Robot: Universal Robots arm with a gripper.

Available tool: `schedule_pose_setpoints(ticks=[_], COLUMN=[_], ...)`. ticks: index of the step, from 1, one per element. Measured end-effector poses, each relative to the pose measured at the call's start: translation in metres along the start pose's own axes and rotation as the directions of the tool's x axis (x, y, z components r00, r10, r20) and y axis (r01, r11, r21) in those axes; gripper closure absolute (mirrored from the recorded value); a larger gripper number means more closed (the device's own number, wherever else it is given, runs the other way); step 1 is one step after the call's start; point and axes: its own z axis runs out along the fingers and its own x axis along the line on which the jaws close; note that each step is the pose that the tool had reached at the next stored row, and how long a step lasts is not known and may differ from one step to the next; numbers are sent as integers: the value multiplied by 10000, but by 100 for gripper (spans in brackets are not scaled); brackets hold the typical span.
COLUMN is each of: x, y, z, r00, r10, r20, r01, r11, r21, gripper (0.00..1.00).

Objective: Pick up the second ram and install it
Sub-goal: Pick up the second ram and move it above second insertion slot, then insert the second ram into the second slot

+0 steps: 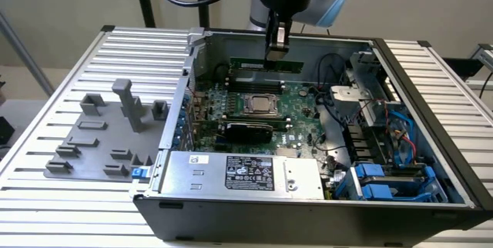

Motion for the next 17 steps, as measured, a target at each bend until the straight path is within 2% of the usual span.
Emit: schedule_pose_setpoints(ticks=[13,17], x=[0,2], y=[-1,-2], z=[1,55], r00=[10000,10000], r10=[-2,-3], r20=[1,0], r01=[2,3], r11=[10000,10000], r21=[0,0], gripper=[87,87])
